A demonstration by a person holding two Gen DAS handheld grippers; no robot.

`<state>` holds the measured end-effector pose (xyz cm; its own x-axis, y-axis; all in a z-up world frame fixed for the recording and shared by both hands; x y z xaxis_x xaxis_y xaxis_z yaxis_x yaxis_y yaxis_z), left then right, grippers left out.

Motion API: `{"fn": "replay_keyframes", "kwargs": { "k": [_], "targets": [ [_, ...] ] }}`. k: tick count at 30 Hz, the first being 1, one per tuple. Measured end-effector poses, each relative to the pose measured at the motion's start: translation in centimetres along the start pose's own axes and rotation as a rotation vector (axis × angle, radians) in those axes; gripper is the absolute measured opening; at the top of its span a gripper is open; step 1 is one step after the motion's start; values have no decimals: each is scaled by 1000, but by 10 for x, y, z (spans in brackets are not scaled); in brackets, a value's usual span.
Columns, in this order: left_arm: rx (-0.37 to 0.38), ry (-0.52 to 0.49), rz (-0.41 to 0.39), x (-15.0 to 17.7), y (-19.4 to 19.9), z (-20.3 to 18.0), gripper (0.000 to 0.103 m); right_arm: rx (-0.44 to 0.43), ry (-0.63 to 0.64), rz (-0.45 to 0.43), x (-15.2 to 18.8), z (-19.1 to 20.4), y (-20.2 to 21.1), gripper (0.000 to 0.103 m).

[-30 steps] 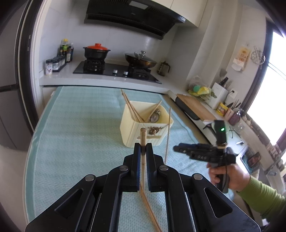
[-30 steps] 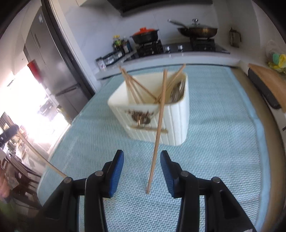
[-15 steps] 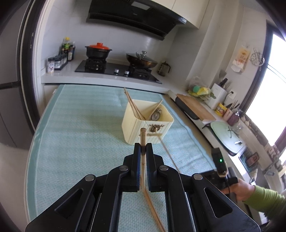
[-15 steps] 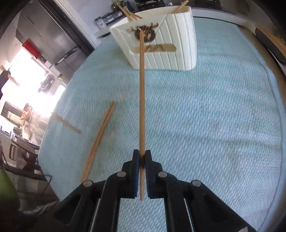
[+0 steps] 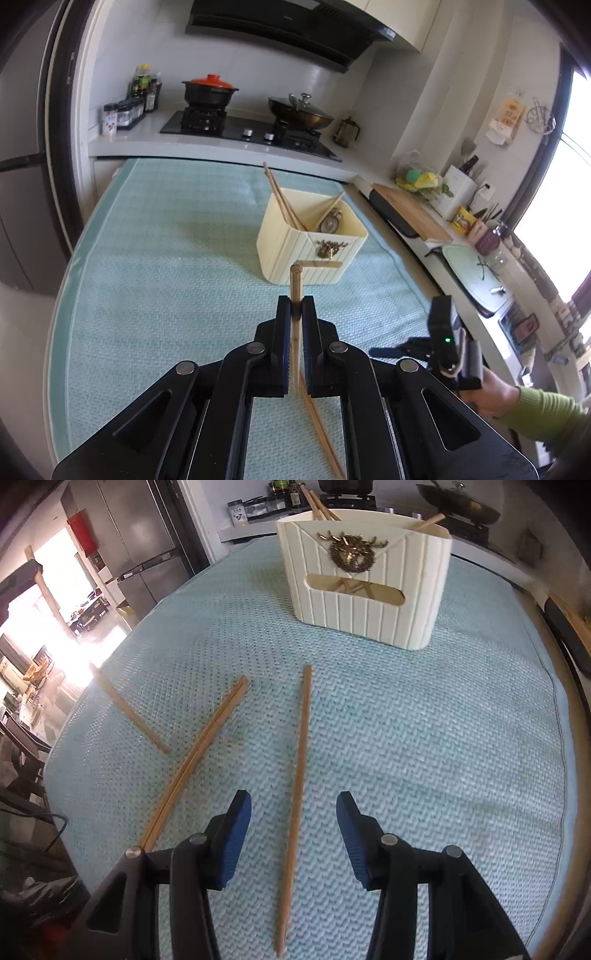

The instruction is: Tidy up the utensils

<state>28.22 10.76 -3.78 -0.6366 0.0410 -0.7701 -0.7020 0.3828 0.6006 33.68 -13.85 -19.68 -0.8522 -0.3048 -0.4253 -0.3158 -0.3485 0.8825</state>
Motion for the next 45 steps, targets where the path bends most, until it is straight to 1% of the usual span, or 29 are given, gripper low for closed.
{"fn": "replay_keyframes", "kwargs": {
  "k": [3,5,7,8,9,11,12,14,18,21,23,24,28,29,32,34,36,40,42,45],
  "targets": [
    [-7,-11,5,0,2,-2,4,37,11,-7,-22,10,-25,50],
    [-9,-20,9,0,2,-4,4,57,-7,-1,-37,10,-41,50],
    [-11,-30,12,0,3,-5,4,64,-37,4,-48,5,-52,43],
    [-10,-32,14,0,2,-6,4,73,-44,2,-51,5,-53,23],
    [-8,-33,17,1,2,-6,4,93,-40,14,-52,0,-50,6],
    [-3,-34,22,2,1,-5,4,73,-46,32,-53,-1,-45,6],
    [-1,-35,23,2,1,-5,4,68,-41,18,-52,0,-39,6],
    [6,-36,20,1,1,-6,4,36,-54,-46,-48,-6,-10,6],
    [26,-50,-1,-6,7,-11,4,-69,-90,-207,-38,-9,65,6],
    [49,-64,-27,-15,15,-17,4,-104,-60,-343,-27,-3,125,6],
    [65,-68,-47,-23,19,-21,4,-105,-29,-440,-24,5,158,6],
    [74,-68,-55,-28,21,-22,4,-108,-16,-486,-31,13,169,6],
    [83,-75,-82,-53,22,-27,4,-154,7,-671,-50,20,212,6],
    [84,-79,-88,-60,22,-27,4,-160,14,-704,-58,26,216,6],
    [73,-96,-96,-86,18,-30,4,-156,27,-757,-83,28,219,6],
    [53,-112,-103,-106,12,-32,4,-168,8,-767,-104,23,216,6],
    [30,-129,-108,-124,5,-33,4,-162,-8,-768,-127,17,211,6],
    [-8,-130,-104,-159,-23,-31,4,-115,-24,-781,-174,2,196,6],
    [-36,-127,-108,-173,-41,-29,4,-110,-36,-793,-198,-7,189,6],
    [-76,-129,-104,-188,-70,-26,4,-88,-39,-834,-226,-17,177,6]
  ]
}}
Point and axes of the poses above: each gripper's, at about its wrist camera, not at the fingertips, and y roughly against the way its jaws point, z to its left, x to its underside, the point moved 1 cm from there along -y, roughly the way its jaws point, and after that the axes turned 9 degrees about -y, right-handed, at the moved point
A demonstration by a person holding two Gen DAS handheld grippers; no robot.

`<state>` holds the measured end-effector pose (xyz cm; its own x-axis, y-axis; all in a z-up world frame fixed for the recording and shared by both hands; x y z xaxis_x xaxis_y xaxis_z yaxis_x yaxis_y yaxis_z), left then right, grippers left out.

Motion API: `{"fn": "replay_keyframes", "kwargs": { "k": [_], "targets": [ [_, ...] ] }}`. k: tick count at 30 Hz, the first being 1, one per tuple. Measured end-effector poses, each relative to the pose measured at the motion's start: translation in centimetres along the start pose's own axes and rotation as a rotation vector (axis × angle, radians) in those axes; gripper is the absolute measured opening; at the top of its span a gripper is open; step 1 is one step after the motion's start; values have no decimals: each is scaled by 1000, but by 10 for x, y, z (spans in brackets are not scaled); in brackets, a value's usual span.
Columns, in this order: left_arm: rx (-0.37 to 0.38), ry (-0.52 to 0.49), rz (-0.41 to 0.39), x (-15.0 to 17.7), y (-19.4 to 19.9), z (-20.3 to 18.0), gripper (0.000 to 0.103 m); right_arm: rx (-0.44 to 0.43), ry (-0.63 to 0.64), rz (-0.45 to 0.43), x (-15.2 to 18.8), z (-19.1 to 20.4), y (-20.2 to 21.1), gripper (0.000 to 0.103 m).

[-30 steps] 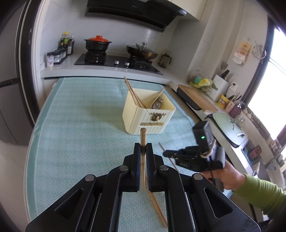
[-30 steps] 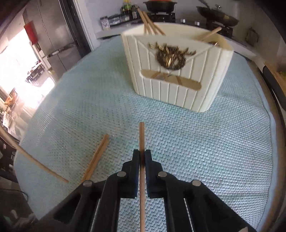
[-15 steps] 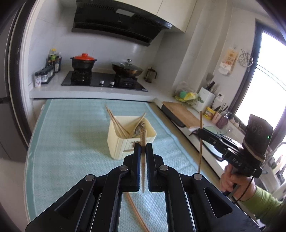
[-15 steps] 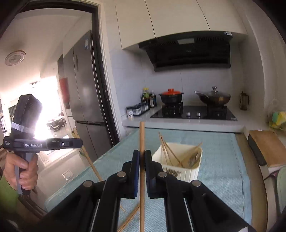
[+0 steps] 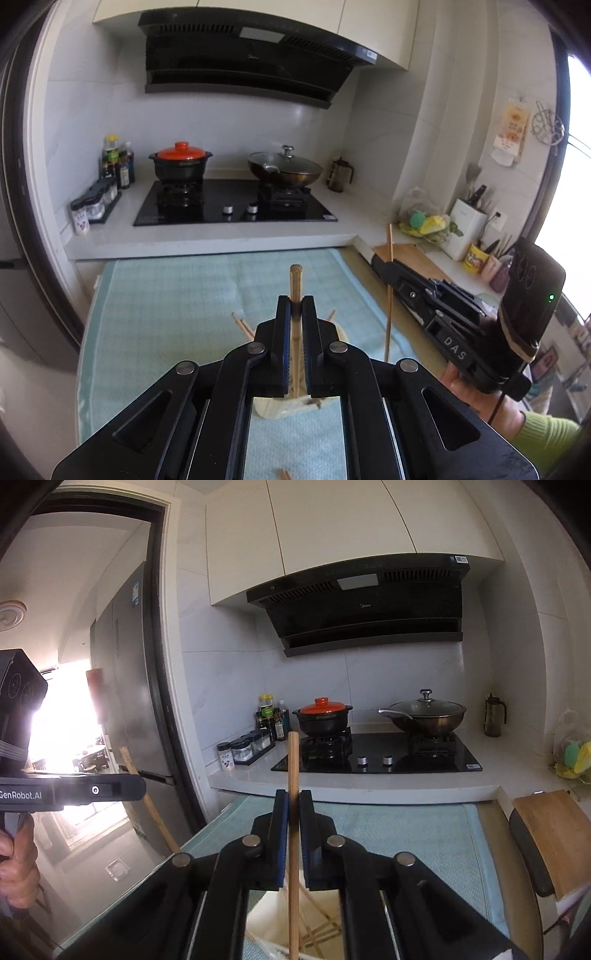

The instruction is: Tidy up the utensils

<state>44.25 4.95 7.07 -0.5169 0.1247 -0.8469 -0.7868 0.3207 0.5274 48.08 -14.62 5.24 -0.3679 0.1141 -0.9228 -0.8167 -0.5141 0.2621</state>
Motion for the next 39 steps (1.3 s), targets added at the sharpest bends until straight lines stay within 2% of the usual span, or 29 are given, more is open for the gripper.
{"fn": "replay_keyframes", "kwargs": {
  "k": [4,7,13,15,16,17,19,20,22,23,24,26,28,29,33,36,39],
  "targets": [
    [-31,1,25,-5,-39,4,4,15,4,-56,-4,-15,-33,6],
    [-30,11,66,1,-65,7,4,31,13,-64,2,-24,-57,6],
    [-14,53,165,23,-104,10,5,18,-1,47,45,-38,-90,7],
    [4,79,203,31,-113,13,14,18,5,116,59,-38,-97,10],
    [11,87,217,34,-113,14,24,23,9,143,64,-38,-98,14],
    [5,91,221,36,-110,15,30,34,13,158,65,-38,-96,19],
    [-2,81,202,32,-93,15,35,41,32,156,57,-34,-81,19],
    [-2,71,184,30,-79,15,44,45,49,149,50,-29,-70,20],
    [-30,40,136,24,-45,13,60,56,93,133,31,-16,-42,29],
    [-48,21,109,22,-28,11,68,58,117,116,21,-8,-23,40],
    [-60,1,83,23,-7,8,71,53,136,99,13,0,-3,48],
    [-64,-36,56,31,30,5,78,33,161,83,1,17,37,50],
    [-72,-63,45,50,67,1,87,25,178,109,0,32,73,50],
    [-76,-77,39,63,84,-1,91,19,181,122,4,38,91,50],
    [-94,-89,38,125,130,-1,93,-14,190,177,43,55,150,57],
    [-117,-11,84,176,139,7,93,2,175,229,90,57,175,57],
    [-94,86,131,218,135,10,93,31,140,272,136,53,188,57]
  ]
}}
Point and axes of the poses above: each gripper's, at about its wrist camera, not at the fingertips, and y roughly against the way its jaws point, z to its left, x to its underside, the point moved 1 cm from there along -y, roughly the way its jaws point, and after that the axes turned 9 degrees about -y, right-handed, at the moved point
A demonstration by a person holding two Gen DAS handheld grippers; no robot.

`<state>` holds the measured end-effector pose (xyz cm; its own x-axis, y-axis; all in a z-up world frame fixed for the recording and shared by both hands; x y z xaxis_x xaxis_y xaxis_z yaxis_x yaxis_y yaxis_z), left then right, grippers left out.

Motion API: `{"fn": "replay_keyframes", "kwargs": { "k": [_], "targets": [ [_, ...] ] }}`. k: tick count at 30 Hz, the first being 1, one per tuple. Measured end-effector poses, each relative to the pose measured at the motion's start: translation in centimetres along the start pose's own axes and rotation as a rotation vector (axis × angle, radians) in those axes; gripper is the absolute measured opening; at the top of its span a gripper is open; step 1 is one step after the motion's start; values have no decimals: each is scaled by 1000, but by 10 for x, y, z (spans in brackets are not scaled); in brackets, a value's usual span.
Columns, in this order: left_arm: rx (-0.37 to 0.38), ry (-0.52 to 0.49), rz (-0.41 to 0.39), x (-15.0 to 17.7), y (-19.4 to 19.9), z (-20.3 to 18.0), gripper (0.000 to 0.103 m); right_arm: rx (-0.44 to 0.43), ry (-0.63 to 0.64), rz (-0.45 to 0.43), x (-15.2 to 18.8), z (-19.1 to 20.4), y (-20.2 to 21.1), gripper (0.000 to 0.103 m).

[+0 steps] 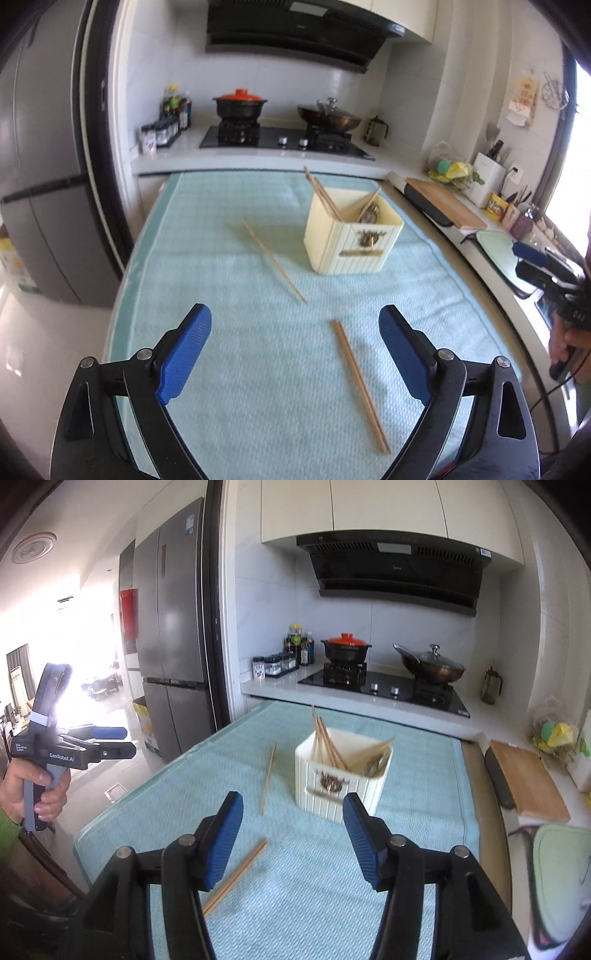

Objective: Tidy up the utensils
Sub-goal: 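Move both tools toward the remaining chopsticks on the towel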

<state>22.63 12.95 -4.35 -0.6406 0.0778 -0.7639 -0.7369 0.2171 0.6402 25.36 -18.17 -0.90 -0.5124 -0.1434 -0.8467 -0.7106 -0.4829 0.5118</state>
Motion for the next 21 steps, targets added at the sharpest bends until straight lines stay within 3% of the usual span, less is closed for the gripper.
{"fn": "replay_keyframes", "kwargs": {
  "k": [5,14,16,18,21],
  "targets": [
    [43,116,64,44,-22,-4,93,38,-103,57,60,-3,-11,57],
    [30,101,94,62,-42,-35,93,54,-166,172,115,6,-44,57],
    [35,112,107,66,-48,-36,93,45,-170,203,122,8,-54,52],
    [45,106,128,71,-59,-41,93,35,-168,250,129,11,-68,34],
    [15,47,170,77,-76,-50,93,13,-177,315,140,19,-92,32]
  ]
}}
Point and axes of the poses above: each gripper's, at about its wrist camera, not at the fingertips, and y roughly against the way its jaws point, z to its left, x to its underside, the point moved 1 cm from there along -y, roughly the way its jaws point, and after that the axes turned 9 degrees about -y, right-handed, at the moved point
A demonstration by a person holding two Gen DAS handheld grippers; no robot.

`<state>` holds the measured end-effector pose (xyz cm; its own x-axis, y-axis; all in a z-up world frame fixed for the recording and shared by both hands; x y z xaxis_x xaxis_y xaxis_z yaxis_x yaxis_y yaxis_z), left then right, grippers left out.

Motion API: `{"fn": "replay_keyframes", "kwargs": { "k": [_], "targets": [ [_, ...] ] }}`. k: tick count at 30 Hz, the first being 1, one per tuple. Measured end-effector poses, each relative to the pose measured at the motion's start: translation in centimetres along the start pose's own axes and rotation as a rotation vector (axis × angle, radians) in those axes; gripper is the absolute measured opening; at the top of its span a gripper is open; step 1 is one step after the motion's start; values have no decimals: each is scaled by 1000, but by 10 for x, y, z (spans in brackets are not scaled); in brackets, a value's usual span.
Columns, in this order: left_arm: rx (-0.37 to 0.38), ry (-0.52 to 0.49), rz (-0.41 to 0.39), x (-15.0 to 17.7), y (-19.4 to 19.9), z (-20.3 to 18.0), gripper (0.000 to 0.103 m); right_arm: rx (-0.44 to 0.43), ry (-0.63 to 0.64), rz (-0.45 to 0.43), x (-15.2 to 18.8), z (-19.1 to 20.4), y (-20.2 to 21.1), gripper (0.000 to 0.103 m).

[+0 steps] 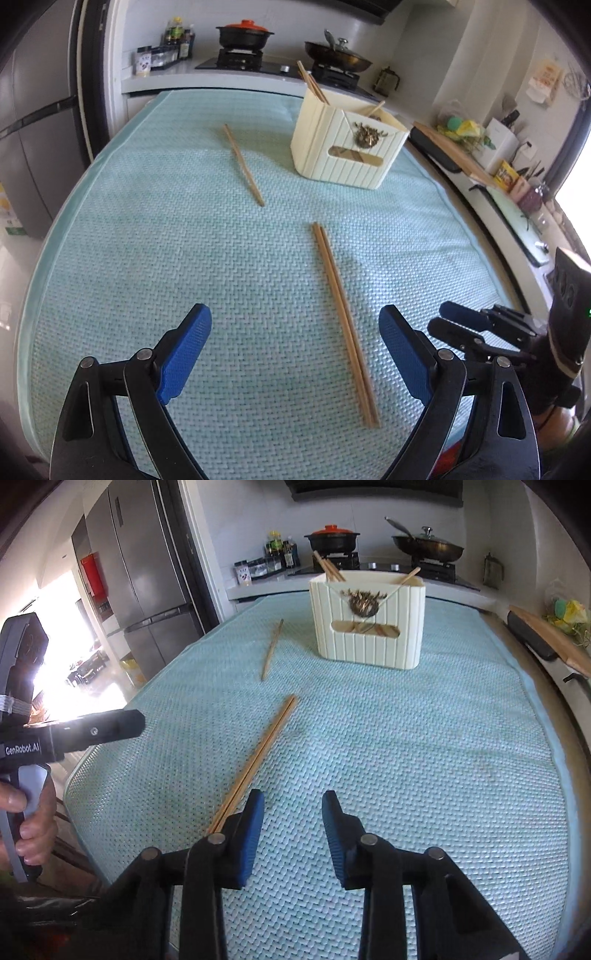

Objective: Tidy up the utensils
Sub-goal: 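Move both tools toward the remaining chopsticks on the towel, then grasp a wooden chopstick with the right tool while the left tool grasps another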

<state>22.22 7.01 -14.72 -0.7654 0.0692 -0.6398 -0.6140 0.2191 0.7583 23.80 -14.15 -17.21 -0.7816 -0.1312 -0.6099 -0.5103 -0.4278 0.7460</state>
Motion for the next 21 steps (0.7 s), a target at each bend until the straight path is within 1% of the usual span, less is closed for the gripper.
{"fn": "replay_keyframes", "kwargs": {
  "k": [2,4,5,8,10,11,16,21],
  "targets": [
    [-38,-20,9,2,-6,0,93,-15,7,32,2,9,-15,31],
    [-38,-2,16,5,-9,9,93,-29,28,56,5,20,-28,26],
    [-34,12,21,8,-10,14,93,-33,43,68,6,26,-33,22],
    [-41,26,35,16,-11,23,93,-44,65,97,8,39,-48,18],
    [-52,29,44,23,-12,28,93,-47,70,122,9,44,-57,12],
    [-52,34,50,27,-13,31,93,-33,80,133,9,47,-61,7],
    [-41,55,61,34,-17,35,93,31,103,146,11,51,-64,7],
    [-9,37,63,31,-24,26,93,119,124,149,16,50,-58,7]
  ]
}}
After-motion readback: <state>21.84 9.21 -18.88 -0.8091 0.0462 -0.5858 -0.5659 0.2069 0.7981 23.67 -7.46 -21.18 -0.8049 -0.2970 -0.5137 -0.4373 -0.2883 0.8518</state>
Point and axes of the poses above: each gripper's, at about its wrist camera, not at the fingertips, and y roughly against the way its jaws point, z to its left, x to its underside, the point moved 1 cm from there along -y, roughly the way its jaws point, and after that the axes turned 9 degrees about -y, right-handed, at the moved point
